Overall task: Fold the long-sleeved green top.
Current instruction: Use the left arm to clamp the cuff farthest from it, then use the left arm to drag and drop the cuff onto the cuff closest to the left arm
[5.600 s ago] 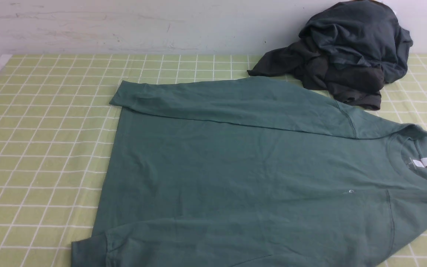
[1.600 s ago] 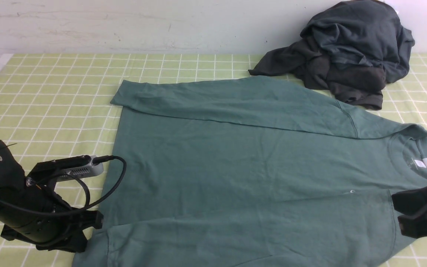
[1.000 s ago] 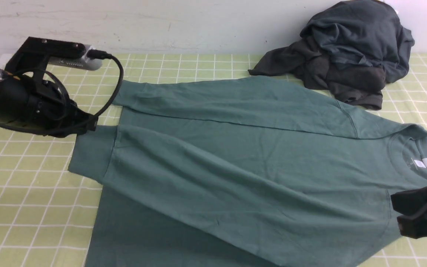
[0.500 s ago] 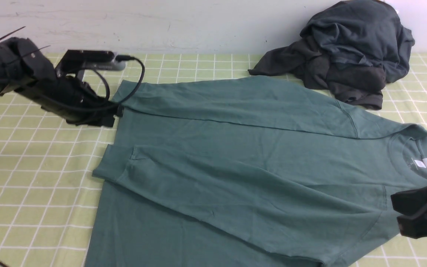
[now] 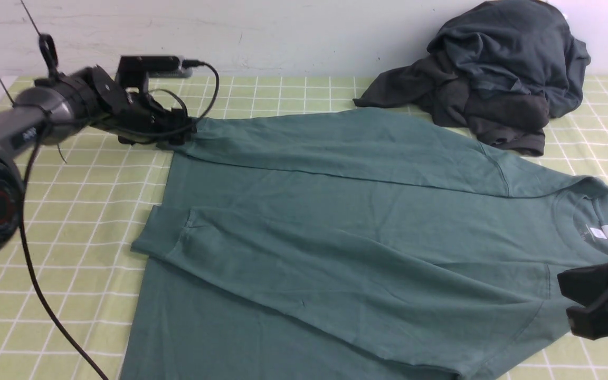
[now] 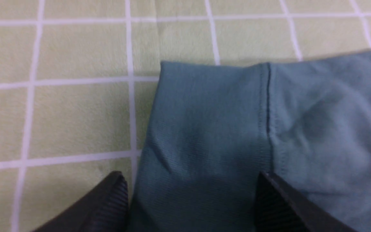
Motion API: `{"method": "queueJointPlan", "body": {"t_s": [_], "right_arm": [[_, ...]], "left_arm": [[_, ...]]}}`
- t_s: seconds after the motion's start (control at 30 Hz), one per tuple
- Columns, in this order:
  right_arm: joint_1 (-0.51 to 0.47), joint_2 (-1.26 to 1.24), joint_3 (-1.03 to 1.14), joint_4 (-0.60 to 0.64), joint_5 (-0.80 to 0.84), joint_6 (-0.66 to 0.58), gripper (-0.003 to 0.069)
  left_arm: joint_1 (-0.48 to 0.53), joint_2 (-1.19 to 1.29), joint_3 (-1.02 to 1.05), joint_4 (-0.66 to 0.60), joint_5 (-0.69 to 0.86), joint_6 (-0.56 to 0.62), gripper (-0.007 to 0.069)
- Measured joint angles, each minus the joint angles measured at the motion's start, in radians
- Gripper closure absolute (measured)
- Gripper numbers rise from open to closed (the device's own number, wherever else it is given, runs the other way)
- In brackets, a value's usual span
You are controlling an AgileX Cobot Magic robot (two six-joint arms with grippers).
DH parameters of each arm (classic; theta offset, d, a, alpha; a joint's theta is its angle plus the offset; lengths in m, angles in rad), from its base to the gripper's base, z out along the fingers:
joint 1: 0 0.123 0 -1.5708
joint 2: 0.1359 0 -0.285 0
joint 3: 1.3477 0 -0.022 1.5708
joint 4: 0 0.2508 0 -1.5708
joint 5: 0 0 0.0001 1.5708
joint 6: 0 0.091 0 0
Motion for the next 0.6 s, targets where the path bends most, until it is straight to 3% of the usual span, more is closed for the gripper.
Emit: {"method": "queueJointPlan", "body": {"t_s": [0.13, 0.23, 0.27, 0.37, 0.57, 0.6], "right_arm": [[0.0, 0.0, 0.0, 0.0, 0.0, -0.006, 0.0673], [0.0, 0.0, 0.0, 0.0, 0.0, -0.006, 0.0673], [0.0, 0.0, 0.0, -0.001, 0.0, -0.007, 0.0673], [0.0, 0.0, 0.0, 0.005, 0.0, -0.008, 0.0673], [0.0, 0.0, 0.0, 0.007, 0.0, -0.009, 0.0673], [0.0, 0.0, 0.0, 0.007, 0.0, -0.009, 0.0673]], "left_arm": [[0.0, 0.037, -0.076, -0.023, 0.057, -0.003, 0.0245], [0.0, 0.041, -0.103, -0.022, 0.12, 0.004, 0.0372], [0.0, 0.036, -0.122, -0.011, 0.175, 0.004, 0.0472], [0.0, 0.006, -0.158, 0.016, 0.293, 0.004, 0.058], [-0.002, -0.122, -0.21, 0.022, 0.57, -0.026, 0.0587], [-0.004, -0.17, -0.217, 0.028, 0.702, -0.051, 0.0587]]}}
